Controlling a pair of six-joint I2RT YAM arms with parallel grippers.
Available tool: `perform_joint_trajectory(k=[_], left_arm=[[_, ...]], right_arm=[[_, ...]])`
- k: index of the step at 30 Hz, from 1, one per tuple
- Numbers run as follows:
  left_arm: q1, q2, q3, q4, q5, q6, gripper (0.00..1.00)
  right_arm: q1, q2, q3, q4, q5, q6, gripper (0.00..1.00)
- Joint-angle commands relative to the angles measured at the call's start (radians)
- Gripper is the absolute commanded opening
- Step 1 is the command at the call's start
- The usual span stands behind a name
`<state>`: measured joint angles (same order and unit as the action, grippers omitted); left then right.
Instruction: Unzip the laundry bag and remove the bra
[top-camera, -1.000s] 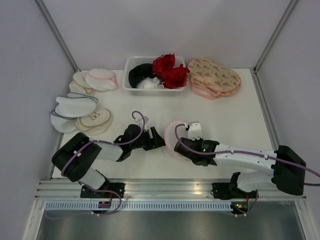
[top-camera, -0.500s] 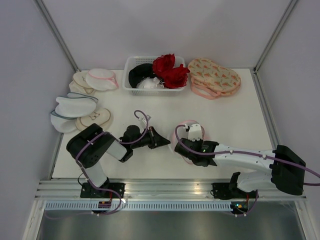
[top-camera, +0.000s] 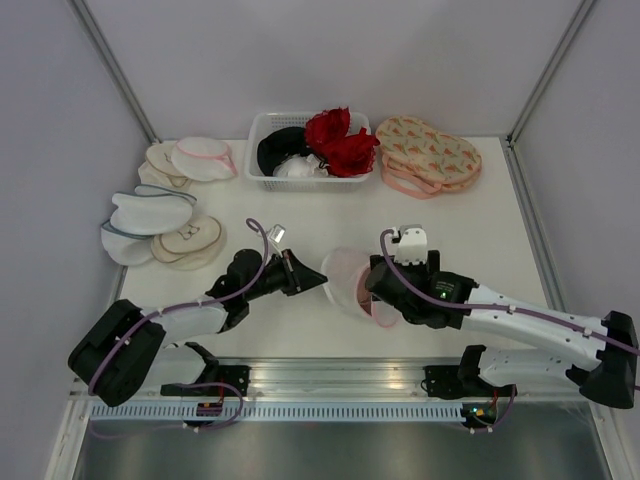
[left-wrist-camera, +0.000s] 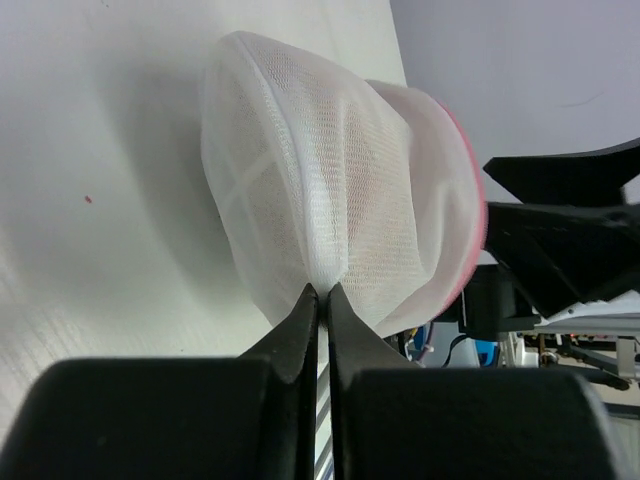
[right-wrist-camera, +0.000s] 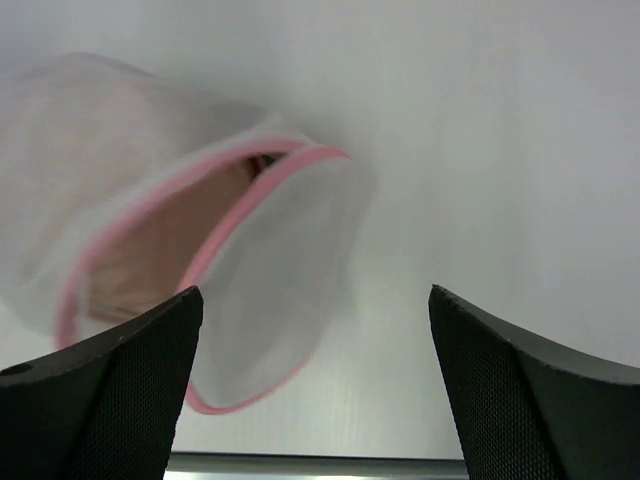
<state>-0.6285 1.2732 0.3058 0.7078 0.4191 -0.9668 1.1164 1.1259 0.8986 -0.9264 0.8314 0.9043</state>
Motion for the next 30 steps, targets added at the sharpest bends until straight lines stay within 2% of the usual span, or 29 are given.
perform_joint_trajectory(k=[1, 6, 9, 11, 12, 13, 20, 25, 30], left_arm=[[0.004, -0.052, 0.032, -0.117, -0.042, 0.077, 0.02], [0.004, -0.051, 0.026, -0.114, -0.036, 0.066, 0.02], [0.004, -0.058, 0.019, -0.126, -0.037, 0.066, 0.02], [0.004, -0.072, 0.009, -0.126, -0.045, 0.066, 0.02], [0.004, -0.074, 0.006, -0.136, -0.051, 0.068, 0.02], [0.004, -0.077, 0.001, -0.136, -0.054, 0.068, 0.02], [0.006, -0.098, -0.014, -0.157, -0.078, 0.071, 0.02], [0.010, -0.130, -0.020, -0.194, -0.112, 0.068, 0.02], [0.021, -0.169, -0.037, -0.251, -0.151, 0.071, 0.02]], right_arm=[[0.005, -0.054, 0.051, 0.274, -0.225, -0.260, 0.98], [0.040, 0.009, 0.154, 0.365, -0.279, -0.340, 0.98], [0.040, 0.067, 0.174, 0.370, -0.276, -0.329, 0.91], [0.039, 0.100, 0.155, 0.382, -0.282, -0.308, 0.66], [0.039, 0.107, 0.145, 0.400, -0.285, -0.295, 0.16], [0.039, 0.113, 0.132, 0.409, -0.285, -0.279, 0.01], [0.037, 0.118, 0.005, 0.426, -0.295, -0.150, 0.00], [0.039, 0.098, 0.033, 0.120, -0.164, -0.035, 0.00], [0.037, 0.055, 0.026, -0.131, -0.115, 0.027, 0.00]])
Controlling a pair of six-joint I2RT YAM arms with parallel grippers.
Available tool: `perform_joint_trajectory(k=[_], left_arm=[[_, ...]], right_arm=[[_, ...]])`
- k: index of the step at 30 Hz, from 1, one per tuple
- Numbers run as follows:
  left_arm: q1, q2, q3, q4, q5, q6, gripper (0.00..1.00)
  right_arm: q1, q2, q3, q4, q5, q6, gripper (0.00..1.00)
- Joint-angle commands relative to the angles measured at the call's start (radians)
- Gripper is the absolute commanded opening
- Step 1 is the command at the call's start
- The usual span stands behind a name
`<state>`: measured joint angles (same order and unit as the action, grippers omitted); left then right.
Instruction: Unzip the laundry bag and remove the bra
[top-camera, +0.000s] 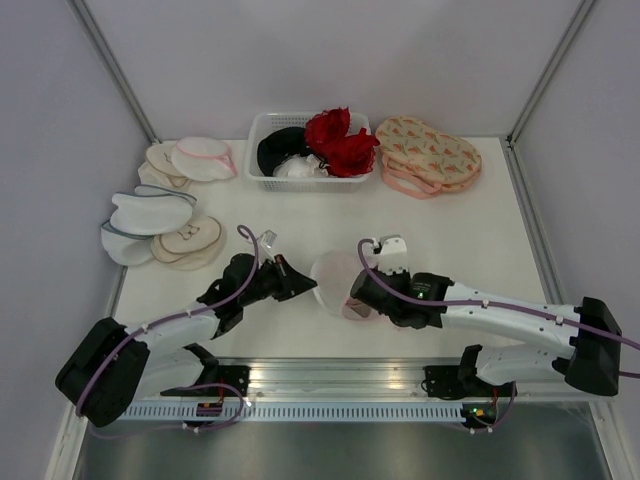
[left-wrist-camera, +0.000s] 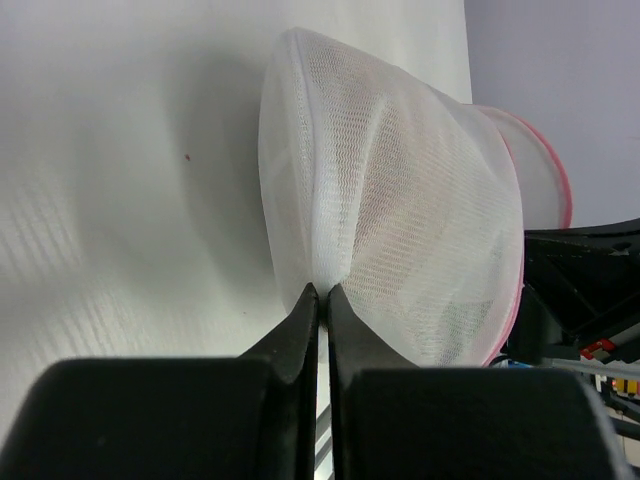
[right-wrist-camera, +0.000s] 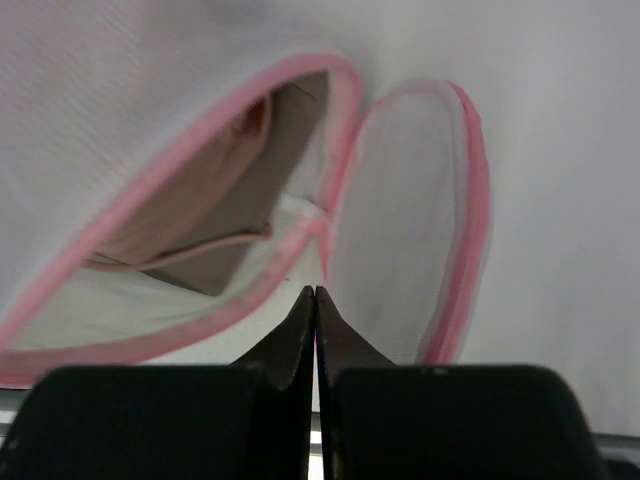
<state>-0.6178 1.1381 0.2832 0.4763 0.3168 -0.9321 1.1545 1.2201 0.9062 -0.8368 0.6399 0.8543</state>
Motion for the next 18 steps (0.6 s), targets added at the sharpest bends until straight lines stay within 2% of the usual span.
perform_joint_trajectory(k=[1, 5, 6, 7, 8, 9, 12, 15, 18], left_arm=[[0.012, -0.046, -0.024, -0.022, -0.057, 0.036, 0.02], [0.015, -0.041, -0.042, -0.004, -0.051, 0.019, 0.02], [0.015, -0.035, -0.044, 0.010, -0.047, 0.018, 0.02], [0.015, -0.015, -0.039, 0.015, -0.032, 0.016, 0.02], [0.015, -0.005, -0.038, 0.018, -0.024, 0.013, 0.02], [0.015, 0.009, -0.038, 0.037, -0.007, 0.012, 0.02], [0.015, 0.046, -0.052, 0.080, 0.008, -0.011, 0.02], [0.015, 0.061, -0.068, 0.122, 0.022, -0.031, 0.02], [0.015, 0.060, -0.081, 0.139, 0.030, -0.042, 0.02]], right_arm=[[-0.003, -0.047, 0.014, -0.241, 0.081, 0.095, 0.01], [0.002, -0.105, -0.064, -0.164, 0.034, 0.065, 0.00], [0.001, -0.122, -0.082, -0.051, 0.008, 0.039, 0.03], [0.002, -0.161, -0.130, 0.020, -0.052, -0.009, 0.14], [0.001, -0.181, -0.156, 0.095, -0.077, -0.035, 0.32], [-0.001, -0.214, -0.180, 0.234, -0.091, -0.047, 0.58], [-0.006, -0.246, -0.272, 0.486, -0.155, -0.080, 0.75], [-0.030, -0.248, -0.340, 0.660, -0.200, -0.081, 0.75], [-0.053, -0.177, -0.365, 0.766, -0.224, -0.083, 0.72]])
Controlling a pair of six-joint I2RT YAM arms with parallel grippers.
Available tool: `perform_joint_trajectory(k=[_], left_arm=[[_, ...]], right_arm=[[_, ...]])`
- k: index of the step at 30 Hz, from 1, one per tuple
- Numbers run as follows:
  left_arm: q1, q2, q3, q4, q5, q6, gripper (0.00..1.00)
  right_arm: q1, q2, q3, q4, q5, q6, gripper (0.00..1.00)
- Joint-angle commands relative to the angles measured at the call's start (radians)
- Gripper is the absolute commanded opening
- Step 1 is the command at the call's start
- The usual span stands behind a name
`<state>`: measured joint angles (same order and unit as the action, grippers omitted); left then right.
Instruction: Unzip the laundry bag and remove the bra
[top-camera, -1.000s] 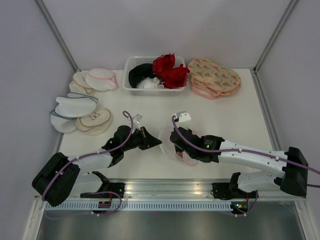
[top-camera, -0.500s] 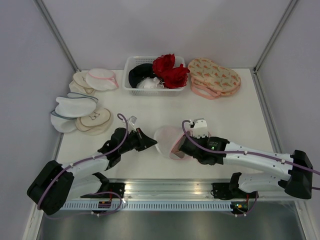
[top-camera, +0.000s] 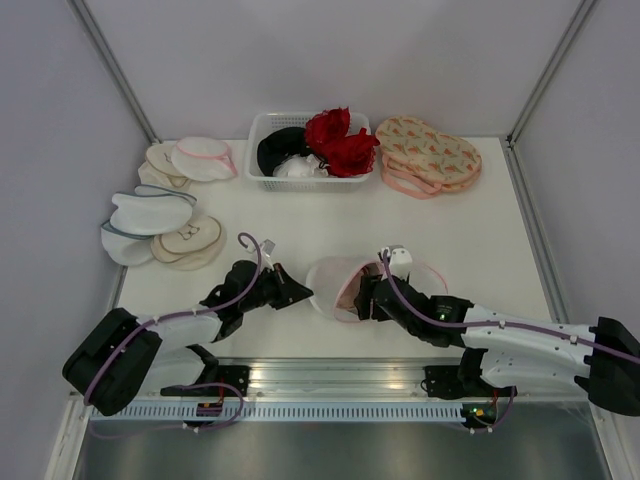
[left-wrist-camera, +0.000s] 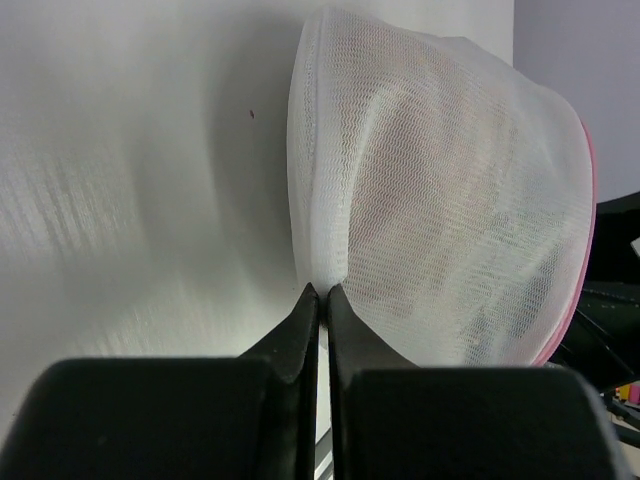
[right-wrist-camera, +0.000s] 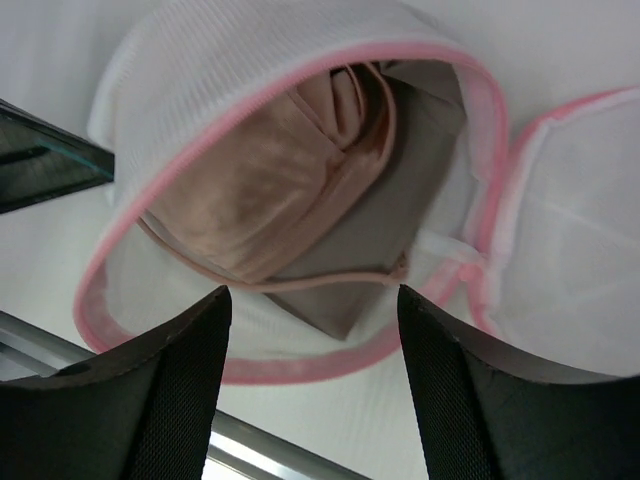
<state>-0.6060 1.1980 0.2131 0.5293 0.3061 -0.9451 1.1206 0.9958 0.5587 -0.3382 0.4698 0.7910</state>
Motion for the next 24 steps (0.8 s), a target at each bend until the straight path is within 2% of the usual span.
perform_joint_trajectory(k=[1, 10, 12, 13, 14, 15, 20, 24], left_arm=[[0.003, 0.000, -0.012, 0.092, 0.044, -0.034, 0.02], [0.002, 0.005, -0.023, 0.123, 0.059, -0.049, 0.02], [0.003, 0.008, -0.027, 0.133, 0.067, -0.050, 0.02], [0.002, 0.009, -0.029, 0.135, 0.068, -0.052, 0.02], [0.003, 0.009, -0.032, 0.138, 0.068, -0.054, 0.02], [0.002, 0.009, -0.035, 0.141, 0.070, -0.055, 0.02], [0.003, 0.015, -0.043, 0.141, 0.065, -0.050, 0.02], [0.003, 0.044, -0.041, 0.138, 0.059, -0.038, 0.02]], right_arm=[[-0.024, 0.069, -0.023, 0.290, -0.059, -0.018, 0.71], [-0.061, 0.326, 0.021, 0.507, -0.089, -0.024, 0.66], [-0.061, 0.345, 0.029, 0.527, -0.083, -0.024, 0.44], [-0.061, 0.343, 0.029, 0.534, -0.077, -0.024, 0.18], [-0.062, 0.339, 0.030, 0.527, -0.073, -0.024, 0.06], [-0.061, 0.319, 0.033, 0.516, -0.066, -0.024, 0.00], [-0.062, 0.169, 0.024, 0.378, -0.031, -0.038, 0.01], [-0.061, 0.055, 0.043, 0.222, -0.069, -0.068, 0.01]])
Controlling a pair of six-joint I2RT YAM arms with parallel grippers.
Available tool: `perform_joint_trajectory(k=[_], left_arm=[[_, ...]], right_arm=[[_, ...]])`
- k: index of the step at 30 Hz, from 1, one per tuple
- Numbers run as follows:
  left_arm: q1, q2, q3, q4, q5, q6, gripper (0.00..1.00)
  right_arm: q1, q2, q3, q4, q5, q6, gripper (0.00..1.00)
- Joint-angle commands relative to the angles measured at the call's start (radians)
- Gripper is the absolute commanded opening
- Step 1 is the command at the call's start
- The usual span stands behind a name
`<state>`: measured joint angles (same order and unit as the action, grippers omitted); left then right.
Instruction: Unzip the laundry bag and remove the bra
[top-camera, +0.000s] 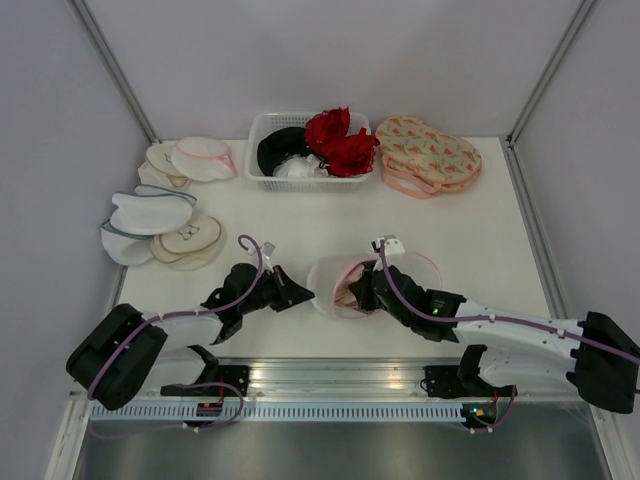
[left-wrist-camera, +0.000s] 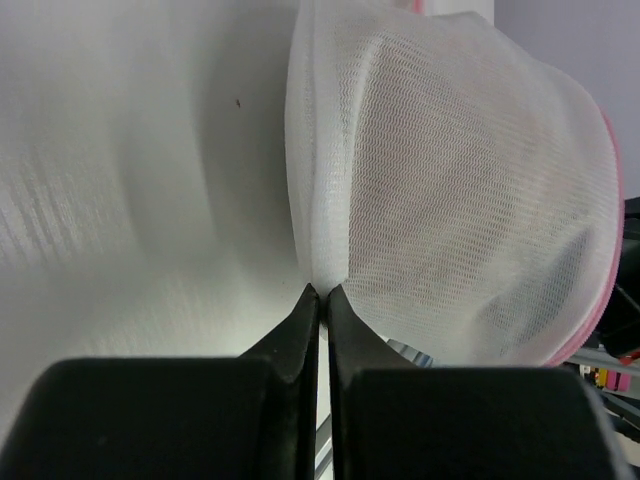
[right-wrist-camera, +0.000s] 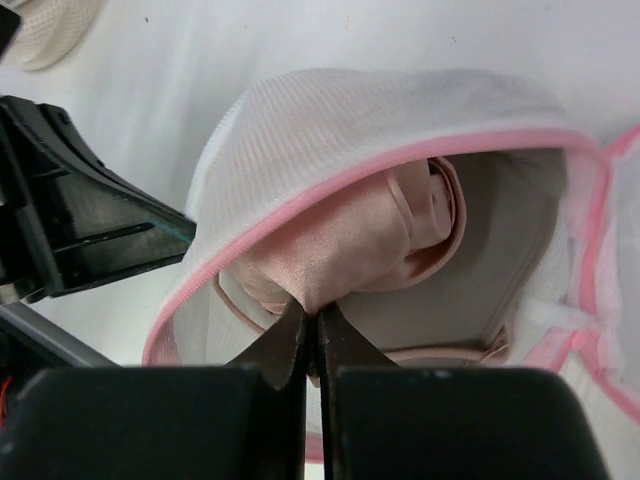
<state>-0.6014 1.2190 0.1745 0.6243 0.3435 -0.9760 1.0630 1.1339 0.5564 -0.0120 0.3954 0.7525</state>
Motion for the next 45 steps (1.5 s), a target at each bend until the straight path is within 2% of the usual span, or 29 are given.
perform_joint_trajectory(k=[1, 7, 13, 19, 24, 28, 31, 35, 39, 40, 41, 45], left_arm=[[-0.003, 0.031, -0.001, 0.046, 0.022, -0.004, 0.02], [-0.001, 0.112, -0.010, 0.101, 0.028, -0.012, 0.02], [-0.001, 0.134, -0.007, 0.140, 0.045, -0.023, 0.02], [-0.001, 0.116, -0.001, 0.118, 0.045, -0.013, 0.02], [-0.001, 0.097, -0.012, 0.106, 0.040, -0.010, 0.02], [-0.001, 0.091, -0.007, 0.100, 0.048, -0.007, 0.02], [-0.001, 0.085, -0.009, 0.094, 0.049, -0.006, 0.02], [-0.001, 0.077, -0.015, 0.094, 0.061, -0.003, 0.02], [-0.001, 0.067, -0.024, 0.095, 0.066, -0.004, 0.02], [-0.001, 0.063, -0.024, 0.095, 0.068, -0.004, 0.02], [-0.001, 0.060, -0.024, 0.095, 0.071, -0.001, 0.02], [-0.001, 0.056, -0.026, 0.098, 0.080, -0.006, 0.02]], right_arm=[[-0.005, -0.104, 0.051, -0.165, 0.000, -0.036, 0.01], [-0.005, -0.292, 0.079, -0.279, -0.012, -0.064, 0.00], [-0.011, -0.479, 0.073, -0.140, -0.237, -0.134, 0.00], [-0.012, -0.451, 0.157, -0.161, -0.156, -0.195, 0.00], [-0.011, -0.428, 0.279, -0.140, 0.020, -0.304, 0.00], [-0.026, -0.240, 0.417, -0.119, 0.109, -0.407, 0.00], [-0.079, -0.114, 0.491, -0.065, 0.088, -0.449, 0.00], [-0.201, 0.047, 0.640, -0.008, -0.010, -0.485, 0.00], [-0.343, 0.255, 0.881, 0.001, -0.096, -0.496, 0.00], [-0.363, 0.345, 0.925, 0.000, -0.143, -0.495, 0.00], [-0.382, 0.389, 1.017, -0.005, -0.164, -0.492, 0.00], [-0.449, 0.568, 1.215, 0.004, -0.260, -0.492, 0.01]])
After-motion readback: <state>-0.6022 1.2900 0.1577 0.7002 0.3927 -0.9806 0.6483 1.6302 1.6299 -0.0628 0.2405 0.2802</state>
